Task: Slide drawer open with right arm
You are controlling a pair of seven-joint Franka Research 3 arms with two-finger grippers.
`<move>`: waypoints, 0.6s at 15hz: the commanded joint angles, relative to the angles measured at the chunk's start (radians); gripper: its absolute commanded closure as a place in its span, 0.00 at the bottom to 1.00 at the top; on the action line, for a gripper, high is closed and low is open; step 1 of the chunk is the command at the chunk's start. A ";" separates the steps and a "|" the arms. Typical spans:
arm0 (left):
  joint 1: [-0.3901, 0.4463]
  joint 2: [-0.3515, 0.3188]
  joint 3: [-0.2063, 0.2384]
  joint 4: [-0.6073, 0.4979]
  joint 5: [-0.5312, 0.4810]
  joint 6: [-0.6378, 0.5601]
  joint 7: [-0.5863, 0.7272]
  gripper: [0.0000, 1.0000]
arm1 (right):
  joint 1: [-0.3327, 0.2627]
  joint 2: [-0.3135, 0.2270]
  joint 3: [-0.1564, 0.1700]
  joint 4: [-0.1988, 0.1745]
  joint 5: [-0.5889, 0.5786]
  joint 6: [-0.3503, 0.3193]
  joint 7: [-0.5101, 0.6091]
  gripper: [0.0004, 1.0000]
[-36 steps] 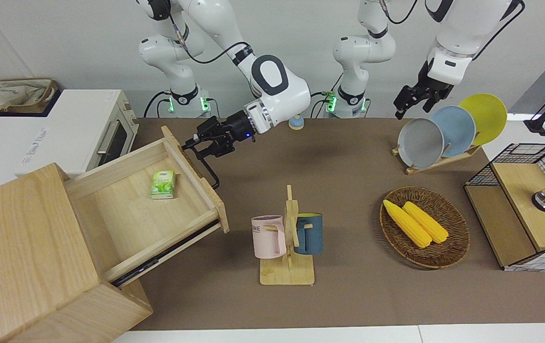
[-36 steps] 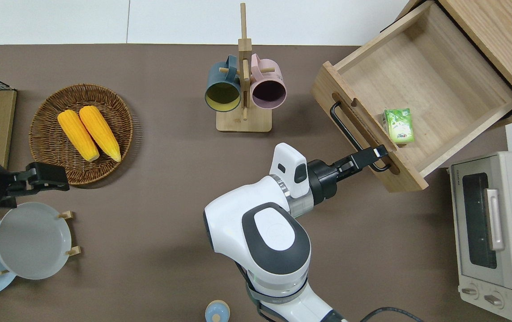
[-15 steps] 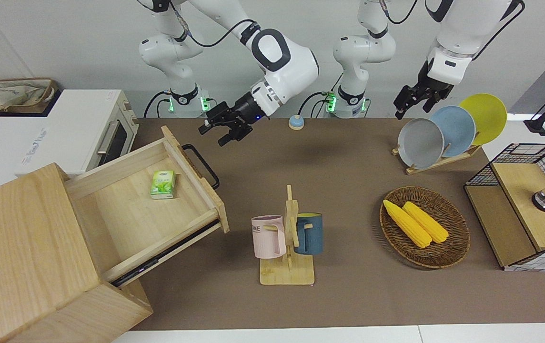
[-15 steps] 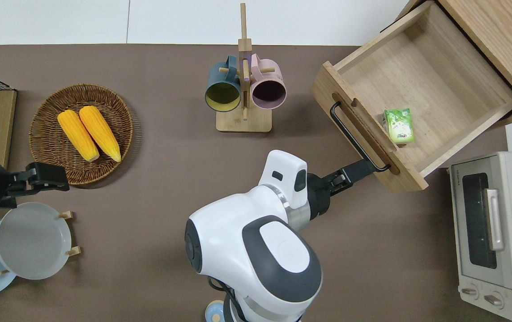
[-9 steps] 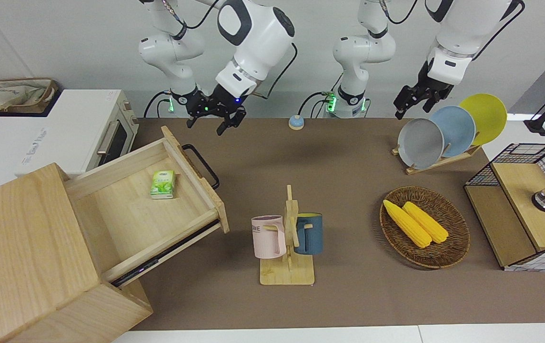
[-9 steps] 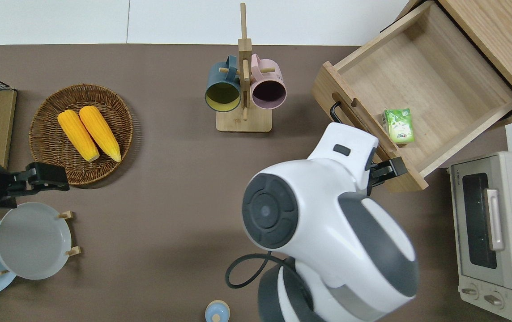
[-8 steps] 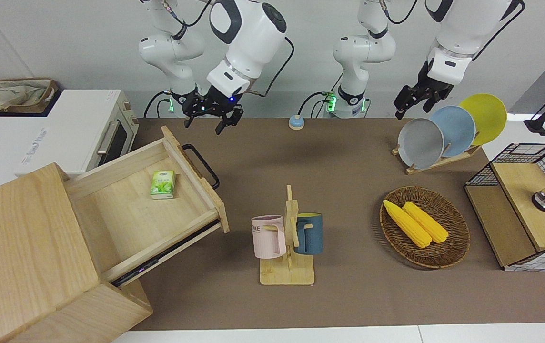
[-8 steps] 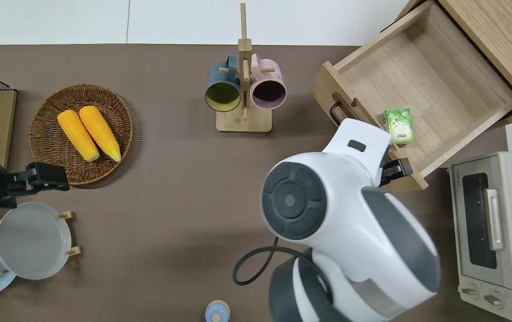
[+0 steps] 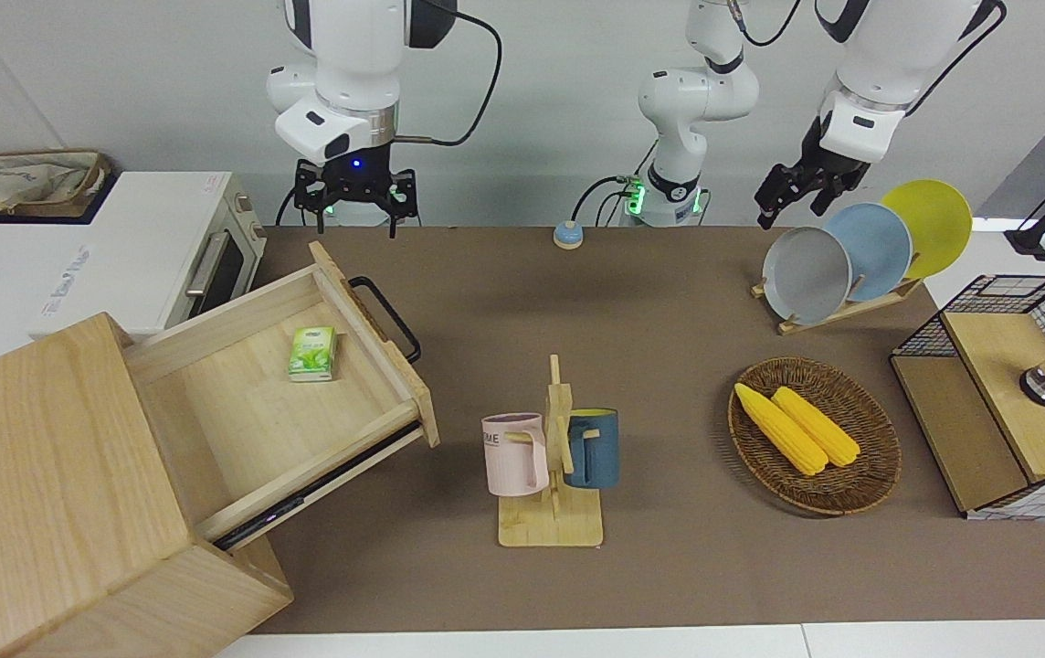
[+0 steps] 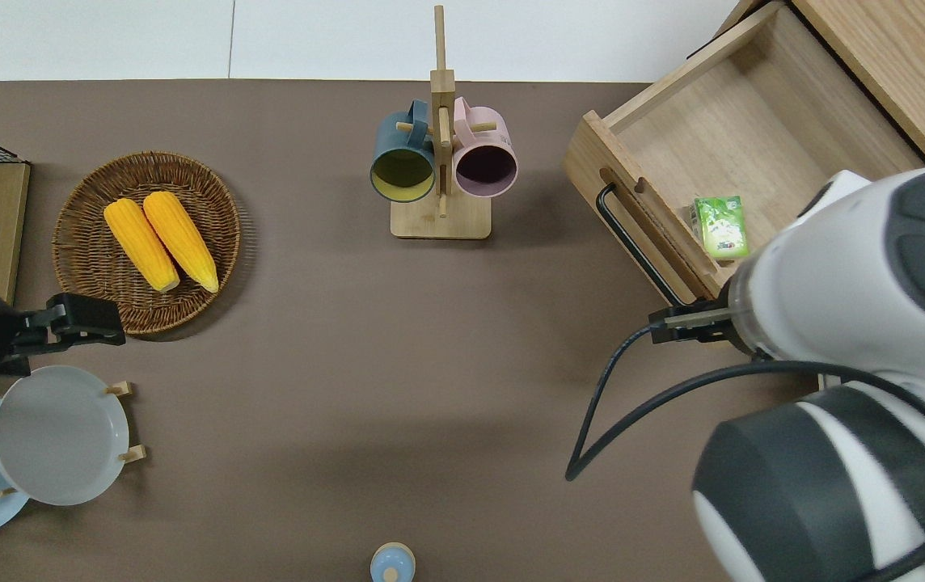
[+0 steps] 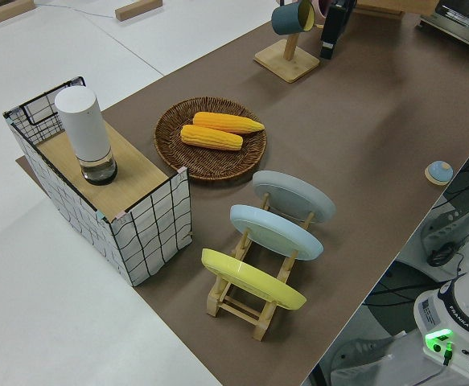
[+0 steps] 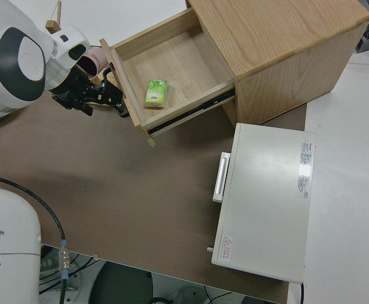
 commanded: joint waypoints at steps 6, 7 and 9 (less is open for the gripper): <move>-0.001 -0.008 0.004 0.004 -0.001 -0.016 0.009 0.01 | -0.170 -0.039 -0.016 -0.024 0.143 0.016 -0.119 0.01; -0.001 -0.008 0.004 0.004 -0.001 -0.015 0.009 0.01 | -0.133 -0.038 -0.065 -0.023 0.143 0.016 -0.117 0.01; -0.001 -0.008 0.004 0.004 -0.001 -0.017 0.009 0.01 | -0.105 -0.036 -0.103 -0.023 0.145 0.016 -0.117 0.01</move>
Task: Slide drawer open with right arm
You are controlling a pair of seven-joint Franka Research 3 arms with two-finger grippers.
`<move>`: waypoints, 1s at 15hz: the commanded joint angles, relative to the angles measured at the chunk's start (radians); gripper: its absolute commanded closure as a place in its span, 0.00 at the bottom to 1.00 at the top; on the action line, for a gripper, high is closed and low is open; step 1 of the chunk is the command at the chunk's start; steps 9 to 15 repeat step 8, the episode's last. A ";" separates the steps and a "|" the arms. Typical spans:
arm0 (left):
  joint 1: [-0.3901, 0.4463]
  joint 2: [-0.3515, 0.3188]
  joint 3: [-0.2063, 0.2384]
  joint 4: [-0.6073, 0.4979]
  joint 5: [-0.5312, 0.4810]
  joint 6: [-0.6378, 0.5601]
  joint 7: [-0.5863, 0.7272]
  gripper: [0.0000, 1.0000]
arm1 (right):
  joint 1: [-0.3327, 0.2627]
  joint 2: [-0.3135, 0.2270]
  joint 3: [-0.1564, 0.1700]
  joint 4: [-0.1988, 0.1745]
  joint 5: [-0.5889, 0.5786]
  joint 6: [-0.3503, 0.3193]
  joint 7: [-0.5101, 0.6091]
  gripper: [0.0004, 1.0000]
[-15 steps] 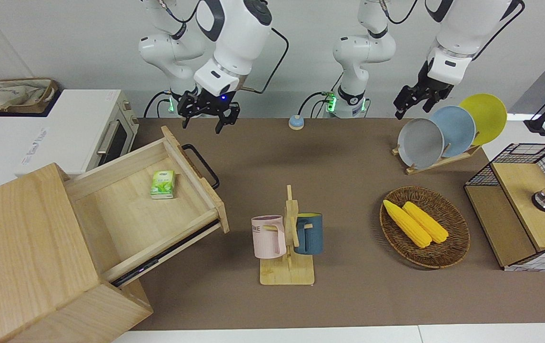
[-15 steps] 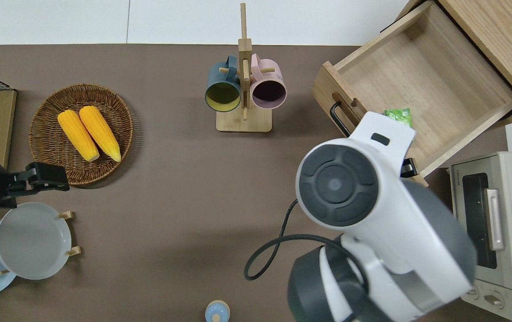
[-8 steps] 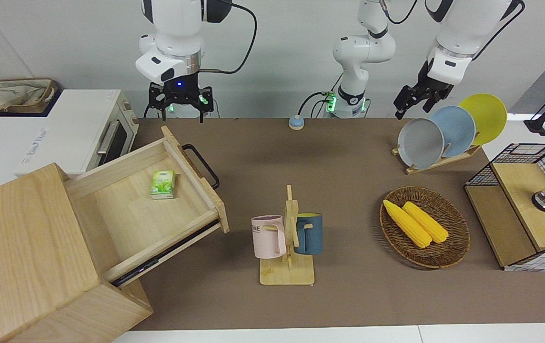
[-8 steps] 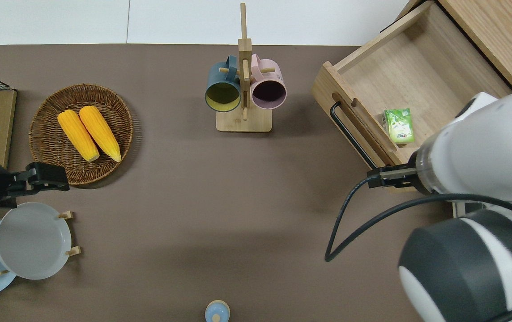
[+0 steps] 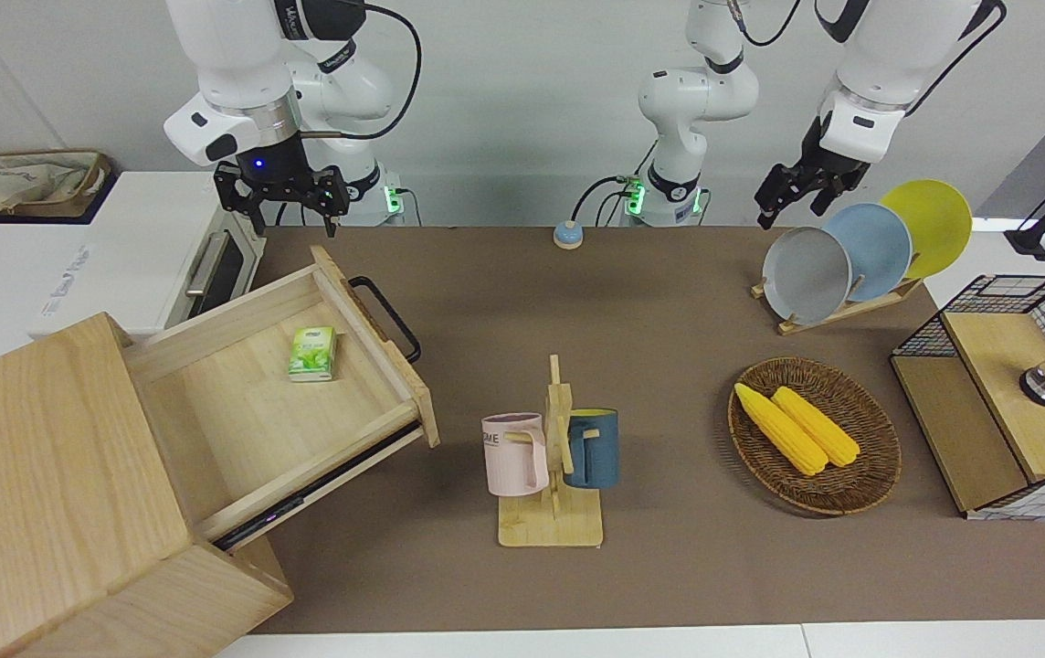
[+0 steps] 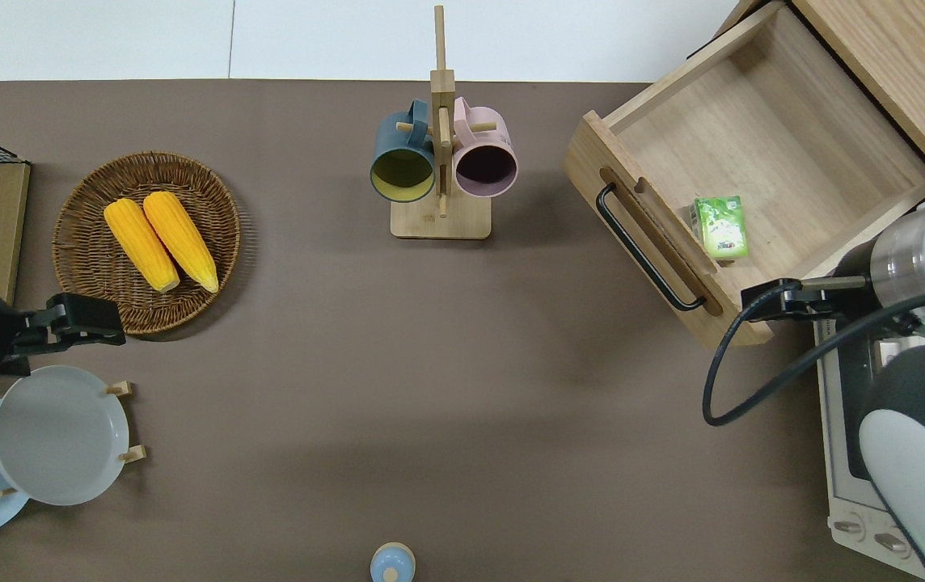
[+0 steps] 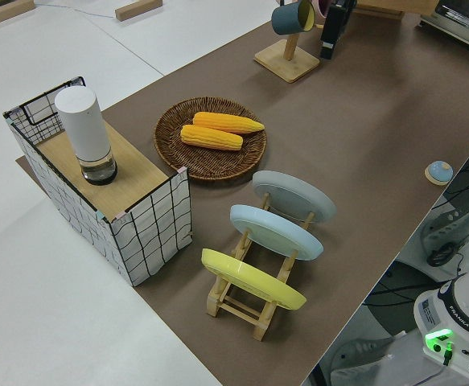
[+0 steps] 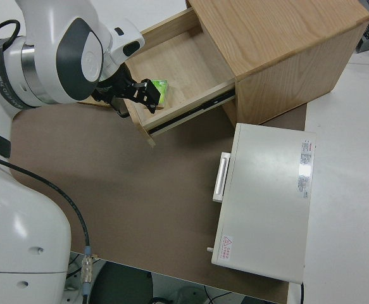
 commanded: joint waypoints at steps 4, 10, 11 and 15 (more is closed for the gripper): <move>-0.001 -0.008 0.004 0.004 -0.001 -0.017 0.009 0.01 | 0.045 -0.010 -0.079 -0.018 0.030 0.017 -0.017 0.01; -0.001 -0.008 0.004 0.004 -0.001 -0.017 0.009 0.01 | 0.059 -0.010 -0.102 -0.018 0.029 0.017 -0.017 0.01; -0.001 -0.008 0.004 0.004 -0.001 -0.017 0.009 0.01 | 0.059 -0.010 -0.102 -0.018 0.029 0.017 -0.017 0.01; -0.001 -0.008 0.004 0.004 -0.001 -0.017 0.009 0.01 | 0.059 -0.010 -0.102 -0.018 0.029 0.017 -0.017 0.01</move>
